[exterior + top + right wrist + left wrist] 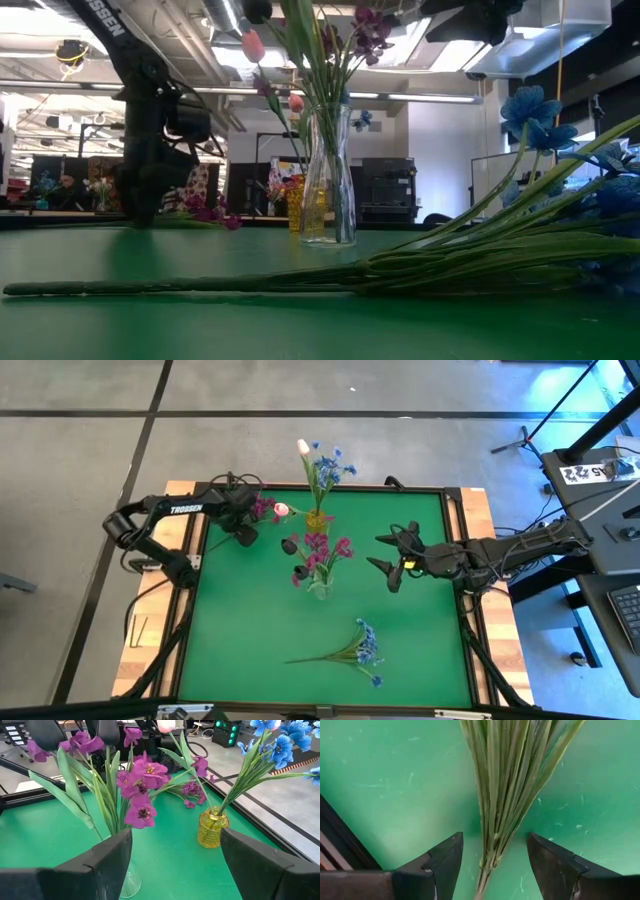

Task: Sort flowers into vase by color
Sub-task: Put the purple flowers into the transparent vase

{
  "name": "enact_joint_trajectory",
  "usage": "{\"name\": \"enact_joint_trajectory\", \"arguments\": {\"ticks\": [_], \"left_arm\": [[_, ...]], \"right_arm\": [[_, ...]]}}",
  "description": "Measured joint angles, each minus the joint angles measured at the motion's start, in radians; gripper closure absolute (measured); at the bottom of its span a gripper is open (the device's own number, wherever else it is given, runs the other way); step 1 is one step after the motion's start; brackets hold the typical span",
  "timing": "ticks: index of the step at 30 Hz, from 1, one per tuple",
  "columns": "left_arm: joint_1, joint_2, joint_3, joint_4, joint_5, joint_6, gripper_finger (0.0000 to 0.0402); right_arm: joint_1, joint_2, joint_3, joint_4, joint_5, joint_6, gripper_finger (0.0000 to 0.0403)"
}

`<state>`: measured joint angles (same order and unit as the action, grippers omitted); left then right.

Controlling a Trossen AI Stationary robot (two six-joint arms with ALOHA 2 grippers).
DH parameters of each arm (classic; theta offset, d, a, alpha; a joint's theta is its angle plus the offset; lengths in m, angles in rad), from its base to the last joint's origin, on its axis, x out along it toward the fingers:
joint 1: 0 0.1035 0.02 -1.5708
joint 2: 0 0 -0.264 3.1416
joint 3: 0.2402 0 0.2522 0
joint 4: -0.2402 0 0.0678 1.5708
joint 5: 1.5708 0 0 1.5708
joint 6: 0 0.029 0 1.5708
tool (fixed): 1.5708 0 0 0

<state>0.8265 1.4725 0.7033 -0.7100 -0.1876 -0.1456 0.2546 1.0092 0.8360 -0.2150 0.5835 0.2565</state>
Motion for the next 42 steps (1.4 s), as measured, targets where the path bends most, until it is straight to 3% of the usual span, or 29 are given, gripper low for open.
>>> {"name": "enact_joint_trajectory", "arguments": {"ticks": [6, 20, 28, 42], "left_arm": [[-0.003, 0.03, 0.004, 0.017, 0.008, 0.0, 0.0231], [-0.014, 0.035, 0.002, 0.034, -0.012, -0.036, 0.0389], [-0.013, -0.01, 0.041, -0.048, -0.053, -0.085, 0.0385], [-0.056, -0.406, 0.252, -0.195, -0.022, -0.17, 0.0391]], "right_arm": [[0.0, 0.0, 0.0, -0.013, 0.0, 0.0, 0.0102], [0.0, 0.0, 0.0, -0.029, -0.015, 0.0, 0.0102], [0.0, 0.0, 0.0, -0.029, -0.016, -0.019, 0.0102], [0.0, 0.0, 0.0, -0.028, -0.016, -0.026, 0.0102]]}}
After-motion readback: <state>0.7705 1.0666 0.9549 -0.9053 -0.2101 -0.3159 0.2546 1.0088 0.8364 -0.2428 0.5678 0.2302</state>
